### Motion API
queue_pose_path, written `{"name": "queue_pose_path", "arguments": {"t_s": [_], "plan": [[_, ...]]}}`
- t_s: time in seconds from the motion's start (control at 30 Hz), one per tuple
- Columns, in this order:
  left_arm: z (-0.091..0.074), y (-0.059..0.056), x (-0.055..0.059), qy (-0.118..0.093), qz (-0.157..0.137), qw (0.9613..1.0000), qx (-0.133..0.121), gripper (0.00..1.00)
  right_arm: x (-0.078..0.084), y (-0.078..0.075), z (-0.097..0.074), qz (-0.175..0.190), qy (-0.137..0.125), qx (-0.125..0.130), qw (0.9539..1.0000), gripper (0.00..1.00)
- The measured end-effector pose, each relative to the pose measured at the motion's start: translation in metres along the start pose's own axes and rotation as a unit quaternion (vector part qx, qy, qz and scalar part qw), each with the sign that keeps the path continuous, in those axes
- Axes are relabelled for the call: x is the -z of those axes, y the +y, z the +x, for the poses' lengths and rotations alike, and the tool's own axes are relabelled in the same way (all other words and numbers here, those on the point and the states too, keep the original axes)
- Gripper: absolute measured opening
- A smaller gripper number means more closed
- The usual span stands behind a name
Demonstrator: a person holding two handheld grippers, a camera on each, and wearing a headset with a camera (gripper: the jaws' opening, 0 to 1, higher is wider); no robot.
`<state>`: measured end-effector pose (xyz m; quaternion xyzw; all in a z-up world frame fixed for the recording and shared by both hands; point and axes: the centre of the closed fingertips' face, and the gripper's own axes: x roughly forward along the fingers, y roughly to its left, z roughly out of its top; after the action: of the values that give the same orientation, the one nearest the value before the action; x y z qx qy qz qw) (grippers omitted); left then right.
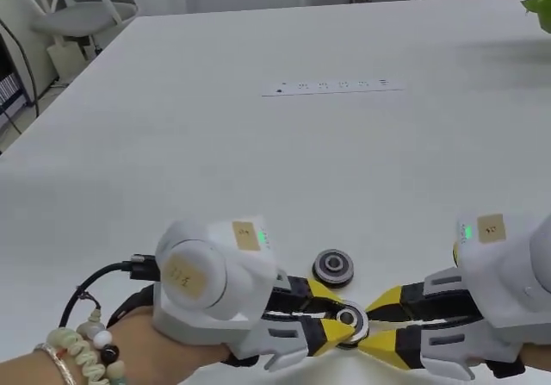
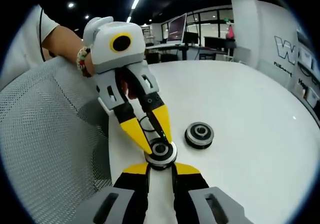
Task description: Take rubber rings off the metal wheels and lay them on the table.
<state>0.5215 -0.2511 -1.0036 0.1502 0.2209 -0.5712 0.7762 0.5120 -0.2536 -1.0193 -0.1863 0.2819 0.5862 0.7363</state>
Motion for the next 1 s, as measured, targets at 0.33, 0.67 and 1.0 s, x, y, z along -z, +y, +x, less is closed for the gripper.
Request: {"name": "queue_pose_path", "arguments": {"t_s": [0.33,0.67,1.0], "plan": [[0.000,0.000,0.000,-0.001,0.000,1.0000,0.001,0.14,0.004,-0.006,-0.002,0.026,0.004,0.006,0.9996,0.00],[0.000,-0.001,0.000,0.000,0.008,1.0000,0.001,0.14,0.005,-0.011,-0.006,0.136,-0.019,0.005,0.9906,0.00],[0.000,0.000,0.001,-0.006,0.006,1.0000,0.002,0.14,-0.004,-0.013,-0.011,0.253,-0.066,-0.013,0.9653,0.00]]}}
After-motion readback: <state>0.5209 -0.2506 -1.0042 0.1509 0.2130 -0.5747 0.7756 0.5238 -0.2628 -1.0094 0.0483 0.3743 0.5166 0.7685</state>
